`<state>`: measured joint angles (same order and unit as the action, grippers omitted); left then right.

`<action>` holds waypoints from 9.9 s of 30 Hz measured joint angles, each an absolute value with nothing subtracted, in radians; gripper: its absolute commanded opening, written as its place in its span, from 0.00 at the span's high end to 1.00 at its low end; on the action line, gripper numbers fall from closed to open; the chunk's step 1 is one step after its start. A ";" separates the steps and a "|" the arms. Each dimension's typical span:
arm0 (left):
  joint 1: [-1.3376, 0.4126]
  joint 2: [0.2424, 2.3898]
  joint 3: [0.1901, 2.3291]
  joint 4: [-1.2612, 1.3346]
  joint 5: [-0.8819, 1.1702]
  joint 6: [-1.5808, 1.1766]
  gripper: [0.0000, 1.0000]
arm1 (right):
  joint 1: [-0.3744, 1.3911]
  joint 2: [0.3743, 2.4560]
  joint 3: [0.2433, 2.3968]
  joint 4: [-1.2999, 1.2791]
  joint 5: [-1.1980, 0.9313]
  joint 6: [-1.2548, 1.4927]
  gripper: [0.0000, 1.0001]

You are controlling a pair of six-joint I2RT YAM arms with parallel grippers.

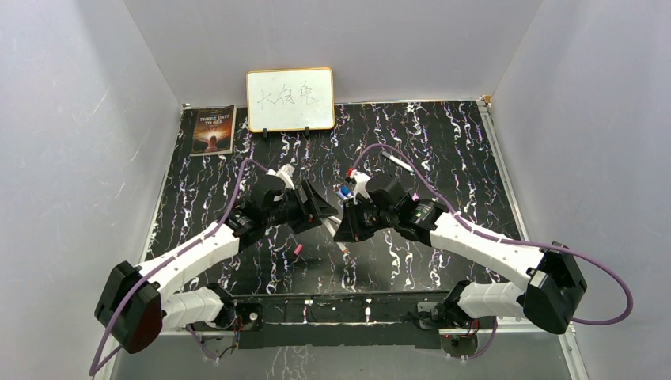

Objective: Open the pen caps

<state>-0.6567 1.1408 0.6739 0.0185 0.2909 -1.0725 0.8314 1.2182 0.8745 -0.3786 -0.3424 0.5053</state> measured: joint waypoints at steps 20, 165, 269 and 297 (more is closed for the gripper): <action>-0.694 1.205 0.685 0.052 0.216 -1.082 0.94 | 0.831 1.218 0.865 -0.354 -0.369 0.531 0.97; -0.453 1.007 0.657 -0.210 0.120 -0.883 1.00 | 0.268 1.602 0.897 -0.464 0.022 0.340 0.66; -0.453 1.121 0.887 -0.532 0.051 -0.611 0.02 | 0.157 2.209 1.658 -0.392 0.038 0.351 0.64; -0.453 1.053 0.846 -0.381 0.300 -0.724 0.01 | 0.275 1.790 1.343 -0.503 -0.166 0.378 1.00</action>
